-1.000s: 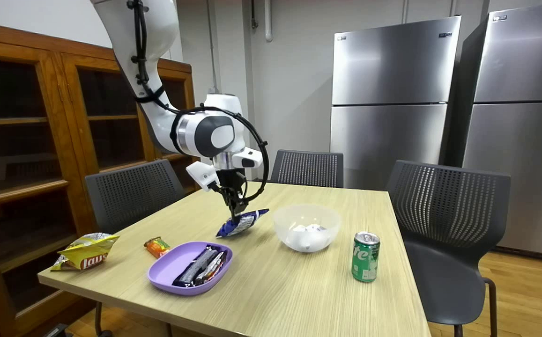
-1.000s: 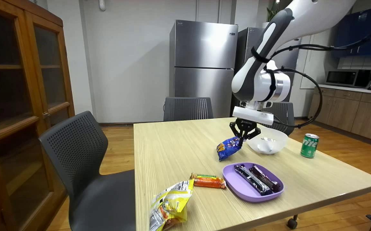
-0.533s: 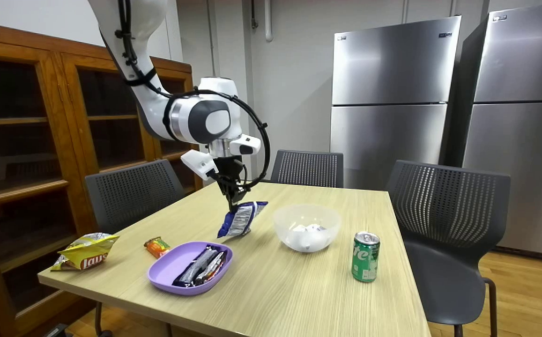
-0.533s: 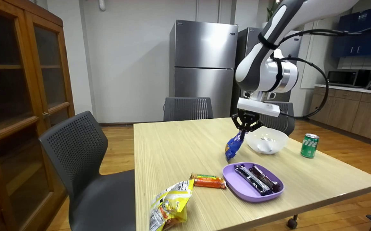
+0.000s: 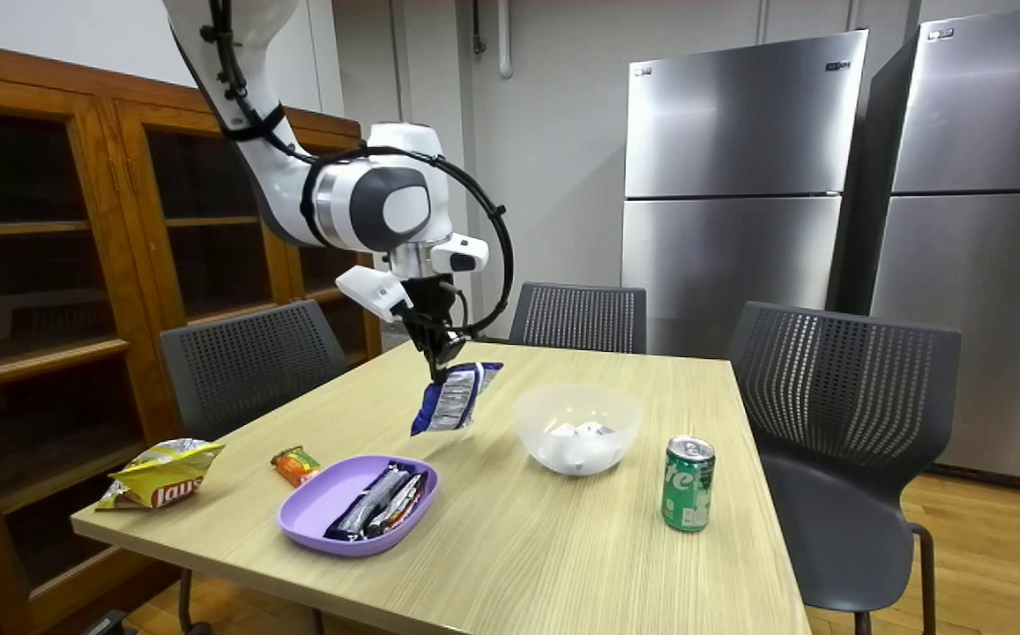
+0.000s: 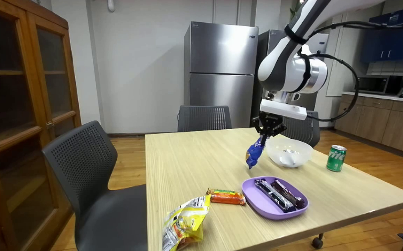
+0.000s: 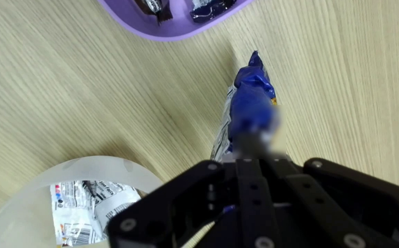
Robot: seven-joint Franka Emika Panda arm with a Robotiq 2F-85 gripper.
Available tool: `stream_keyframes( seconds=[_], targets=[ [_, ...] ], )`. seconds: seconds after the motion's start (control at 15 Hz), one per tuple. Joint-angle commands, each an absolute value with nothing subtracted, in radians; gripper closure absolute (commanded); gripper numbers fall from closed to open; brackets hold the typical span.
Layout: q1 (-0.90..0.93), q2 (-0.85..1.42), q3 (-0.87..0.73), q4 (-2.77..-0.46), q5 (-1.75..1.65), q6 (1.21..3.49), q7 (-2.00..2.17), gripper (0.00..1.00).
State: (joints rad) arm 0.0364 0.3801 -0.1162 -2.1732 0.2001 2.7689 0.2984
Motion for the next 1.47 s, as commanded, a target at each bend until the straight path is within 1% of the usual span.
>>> stream_keyframes(
  seconds=[0.0, 0.4, 0.93, 1.4],
  targets=[
    [0.019, 0.322, -0.112, -2.194, 0.166, 2.755, 0.282, 1.00],
    [0.003, 0.288, -0.134, -2.175, 0.150, 2.753, 0.299, 1.00],
    [0.000, 0.208, -0.209, -2.179, 0.046, 2.763, 0.343, 1.00],
    [-0.025, 0.221, -0.232, -2.163, 0.048, 2.766, 0.366, 1.00]
  ],
)
